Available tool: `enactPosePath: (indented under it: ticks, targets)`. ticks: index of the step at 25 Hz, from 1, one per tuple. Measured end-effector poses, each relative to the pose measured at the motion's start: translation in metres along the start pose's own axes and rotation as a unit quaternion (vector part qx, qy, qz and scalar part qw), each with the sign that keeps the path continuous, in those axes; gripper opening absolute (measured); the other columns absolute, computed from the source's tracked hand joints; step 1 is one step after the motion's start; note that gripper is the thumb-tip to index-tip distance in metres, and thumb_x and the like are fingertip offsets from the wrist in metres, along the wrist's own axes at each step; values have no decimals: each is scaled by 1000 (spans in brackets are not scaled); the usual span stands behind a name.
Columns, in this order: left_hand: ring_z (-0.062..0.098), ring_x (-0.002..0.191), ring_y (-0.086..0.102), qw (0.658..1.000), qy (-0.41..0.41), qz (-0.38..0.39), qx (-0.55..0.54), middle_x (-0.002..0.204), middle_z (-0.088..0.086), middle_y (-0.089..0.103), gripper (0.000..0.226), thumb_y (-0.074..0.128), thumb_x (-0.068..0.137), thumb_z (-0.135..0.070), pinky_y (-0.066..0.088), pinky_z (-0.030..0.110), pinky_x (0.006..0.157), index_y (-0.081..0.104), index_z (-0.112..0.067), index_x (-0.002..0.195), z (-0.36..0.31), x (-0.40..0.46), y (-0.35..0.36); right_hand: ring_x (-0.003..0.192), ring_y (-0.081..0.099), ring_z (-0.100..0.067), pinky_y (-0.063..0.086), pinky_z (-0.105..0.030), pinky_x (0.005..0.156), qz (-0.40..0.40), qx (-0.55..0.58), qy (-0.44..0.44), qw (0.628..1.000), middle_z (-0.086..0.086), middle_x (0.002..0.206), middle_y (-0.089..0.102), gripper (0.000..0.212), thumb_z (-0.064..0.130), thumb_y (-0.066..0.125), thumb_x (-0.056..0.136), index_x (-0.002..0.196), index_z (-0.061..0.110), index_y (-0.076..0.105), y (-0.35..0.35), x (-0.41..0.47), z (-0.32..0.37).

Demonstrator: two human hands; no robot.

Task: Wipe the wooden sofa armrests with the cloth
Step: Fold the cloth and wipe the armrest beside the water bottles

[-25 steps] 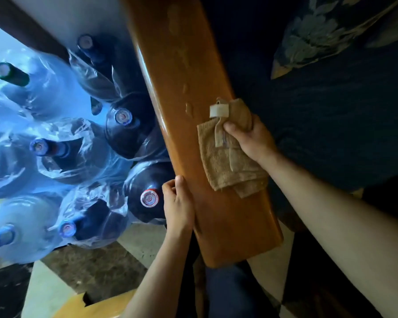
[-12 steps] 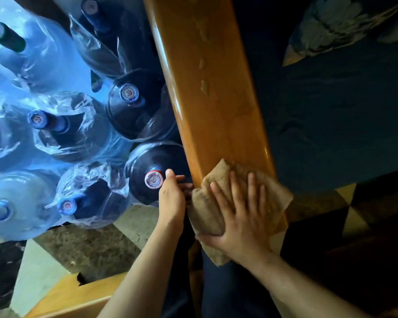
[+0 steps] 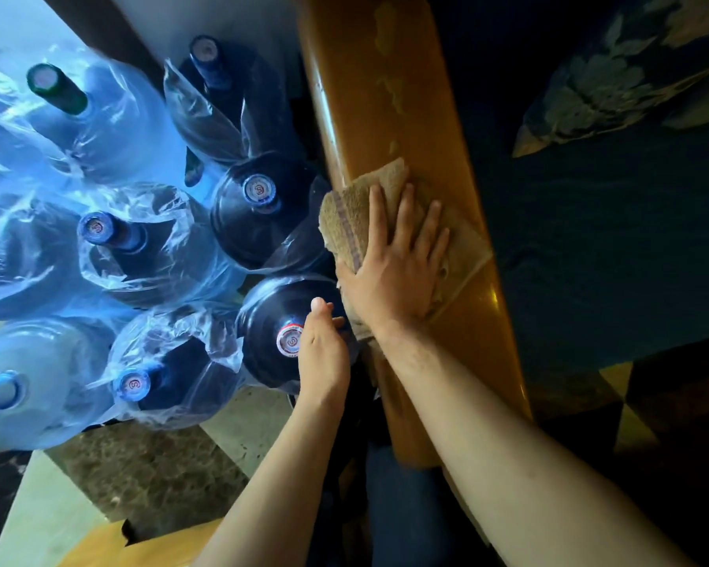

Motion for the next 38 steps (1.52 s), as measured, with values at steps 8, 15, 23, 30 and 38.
enactPosePath:
  ticks: [8, 15, 23, 30, 38]
  targets:
    - [27, 118, 61, 995, 37, 47, 80, 126, 8, 67, 52, 27, 104, -61, 43, 53, 111, 63, -25, 117, -33, -1, 32, 148, 36, -45, 40, -62, 112, 32, 19, 92, 995, -17, 167, 31, 111, 97, 36, 79, 166, 30, 20, -6, -91, -120]
    - [25, 126, 54, 994, 57, 42, 81, 139, 6, 58, 87, 18, 89, -78, 39, 48, 111, 52, -18, 141, -73, 46, 55, 112, 68, -35, 41, -32, 77, 41, 288, 237, 927, -6, 114, 70, 81, 83, 49, 87, 134, 18, 59, -12, 188, -100]
    - [31, 102, 72, 995, -1, -86, -50, 106, 15, 76, 76, 22, 93, -77, 51, 58, 101, 68, -22, 117, -68, 53, 64, 162, 4, -34, 20, -65, 125, 45, 83, -321, 942, 1, 176, 13, 87, 80, 47, 88, 163, 42, 24, -23, 133, -93]
    - [33, 100, 73, 982, 28, -172, -67, 100, 14, 79, 74, 21, 101, -68, 52, 55, 99, 73, -15, 107, -57, 59, 68, 160, 6, -43, 10, -61, 128, 34, 19, -156, 987, -11, 175, 11, 86, 76, 40, 93, 164, 30, 22, -22, 195, 3]
    - [30, 107, 70, 988, 4, -142, -54, 103, 8, 80, 61, 32, 106, -56, 48, 54, 104, 78, -16, 104, -65, 72, 71, 161, 12, -33, 13, -53, 130, 25, 41, -209, 977, -10, 174, 19, 84, 69, 38, 93, 165, 27, 24, -26, 190, -37]
Point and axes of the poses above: each hand's wrist, its own x-axis towards the middle knuckle, its own y-axis out of the palm, z = x × y, the point moved 4 cm from there along x, towards the middle knuckle
